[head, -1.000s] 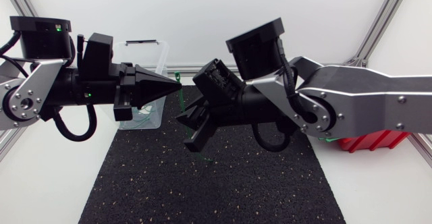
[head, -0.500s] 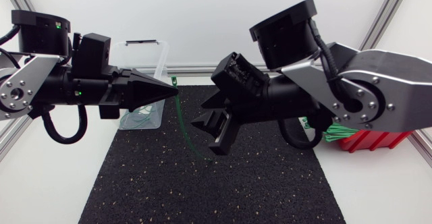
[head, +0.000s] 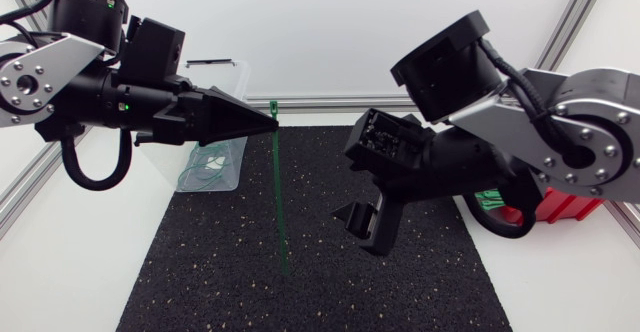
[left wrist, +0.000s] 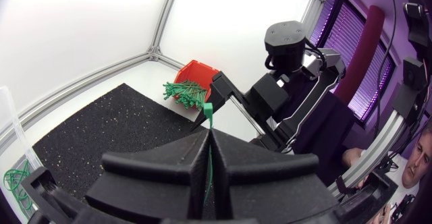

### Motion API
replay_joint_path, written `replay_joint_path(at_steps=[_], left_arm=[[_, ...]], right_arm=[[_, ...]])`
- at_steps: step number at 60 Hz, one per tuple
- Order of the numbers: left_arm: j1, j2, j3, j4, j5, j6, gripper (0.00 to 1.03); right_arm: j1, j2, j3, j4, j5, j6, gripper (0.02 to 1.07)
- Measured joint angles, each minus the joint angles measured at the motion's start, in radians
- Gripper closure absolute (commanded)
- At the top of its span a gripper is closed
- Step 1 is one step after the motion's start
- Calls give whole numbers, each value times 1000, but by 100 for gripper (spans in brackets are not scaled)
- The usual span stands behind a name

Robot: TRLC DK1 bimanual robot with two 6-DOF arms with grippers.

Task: Take a green cable tie from the red box, thread the tail through the head to close it, then place it in the transparent bin on the left.

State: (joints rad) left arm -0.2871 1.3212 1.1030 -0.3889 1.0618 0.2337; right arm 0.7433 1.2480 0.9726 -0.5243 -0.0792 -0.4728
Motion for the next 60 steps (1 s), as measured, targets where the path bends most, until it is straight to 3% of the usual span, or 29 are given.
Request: replay_joint_path(at_steps=[7,13,21,35,52,60], left_arm=[[-8,58,38,-56,0,15,100],[-9,113,69,-87,-4,33,100],[-15,138,82,-117,-16,47,100],[-25,165,148,-210,-47,126,100],[-34,262,251,-362,-61,220,100],[-34,313,293,-404,-64,256,100]], right_arm=[[17,-35,0,1,35,-3,7],[56,-45,-10,58,162,-8,7],[118,-24,-65,168,312,-39,7],[148,3,-228,426,468,-245,7],[222,60,-334,780,599,-531,7],[251,92,-378,853,601,-664,7]])
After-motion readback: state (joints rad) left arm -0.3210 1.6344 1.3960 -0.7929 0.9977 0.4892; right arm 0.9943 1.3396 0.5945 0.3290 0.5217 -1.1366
